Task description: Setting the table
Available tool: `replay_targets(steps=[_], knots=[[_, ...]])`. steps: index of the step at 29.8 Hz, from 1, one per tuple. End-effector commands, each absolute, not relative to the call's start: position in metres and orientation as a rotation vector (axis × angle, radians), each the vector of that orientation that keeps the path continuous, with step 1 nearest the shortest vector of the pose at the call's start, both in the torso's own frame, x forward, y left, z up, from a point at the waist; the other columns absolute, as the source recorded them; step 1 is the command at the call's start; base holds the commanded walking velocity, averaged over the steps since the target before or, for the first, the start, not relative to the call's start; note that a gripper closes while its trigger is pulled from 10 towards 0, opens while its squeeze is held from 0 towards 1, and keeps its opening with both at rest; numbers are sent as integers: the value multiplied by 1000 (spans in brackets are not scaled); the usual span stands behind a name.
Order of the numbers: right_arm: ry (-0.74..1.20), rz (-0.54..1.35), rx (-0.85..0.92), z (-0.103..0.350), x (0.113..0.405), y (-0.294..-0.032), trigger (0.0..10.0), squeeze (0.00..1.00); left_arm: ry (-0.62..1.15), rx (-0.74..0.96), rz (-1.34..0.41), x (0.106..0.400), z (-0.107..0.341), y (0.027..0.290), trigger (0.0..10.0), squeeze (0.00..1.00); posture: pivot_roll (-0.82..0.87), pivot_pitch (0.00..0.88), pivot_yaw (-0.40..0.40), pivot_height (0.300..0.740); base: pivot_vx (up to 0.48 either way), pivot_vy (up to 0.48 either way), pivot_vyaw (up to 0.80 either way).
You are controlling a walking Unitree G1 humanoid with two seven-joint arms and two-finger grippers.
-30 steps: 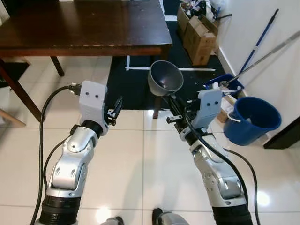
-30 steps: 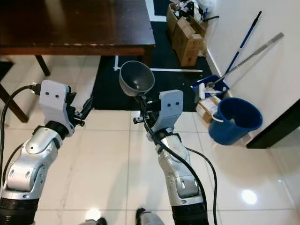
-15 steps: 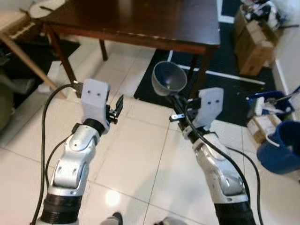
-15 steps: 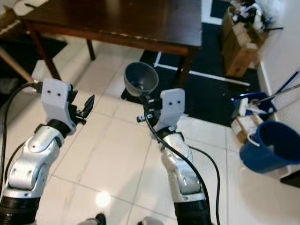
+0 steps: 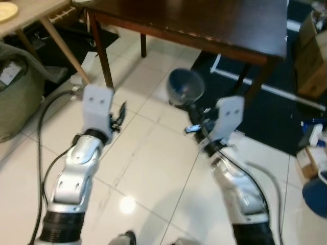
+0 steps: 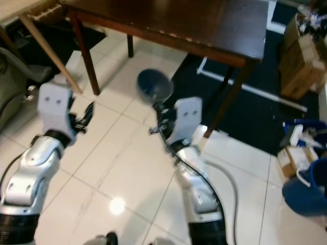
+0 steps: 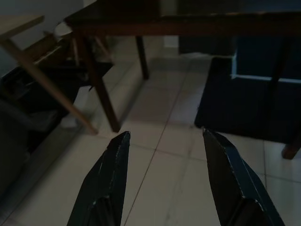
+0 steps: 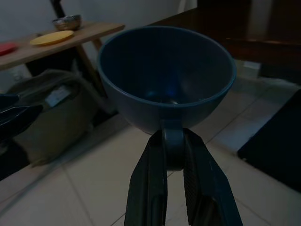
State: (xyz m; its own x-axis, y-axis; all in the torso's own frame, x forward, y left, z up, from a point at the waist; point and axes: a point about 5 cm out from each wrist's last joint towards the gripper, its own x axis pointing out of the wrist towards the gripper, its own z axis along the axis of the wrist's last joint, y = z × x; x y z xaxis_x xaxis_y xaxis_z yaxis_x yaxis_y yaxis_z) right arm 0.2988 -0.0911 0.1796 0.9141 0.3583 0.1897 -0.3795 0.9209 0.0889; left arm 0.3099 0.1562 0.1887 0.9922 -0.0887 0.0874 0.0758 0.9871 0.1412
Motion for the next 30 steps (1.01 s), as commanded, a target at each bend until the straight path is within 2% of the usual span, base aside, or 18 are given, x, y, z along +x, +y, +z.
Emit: replay_targets(steps=[1, 12, 30], knots=[[-181, 351, 119, 180, 299, -99, 10000, 0, -93, 135, -103, 309, 187, 150, 10000, 141, -141, 69, 20, 740, 480, 0, 0], [-181, 354, 112, 180, 299, -100, 10000, 0, -97, 134, -102, 310, 187, 149, 10000, 145, -140, 70, 20, 740, 480, 0, 0], [-190, 387, 107, 181, 299, -97, 10000, 0, -110, 151, -95, 309, 188, 149, 10000, 165, -132, 66, 19, 740, 480, 0, 738]])
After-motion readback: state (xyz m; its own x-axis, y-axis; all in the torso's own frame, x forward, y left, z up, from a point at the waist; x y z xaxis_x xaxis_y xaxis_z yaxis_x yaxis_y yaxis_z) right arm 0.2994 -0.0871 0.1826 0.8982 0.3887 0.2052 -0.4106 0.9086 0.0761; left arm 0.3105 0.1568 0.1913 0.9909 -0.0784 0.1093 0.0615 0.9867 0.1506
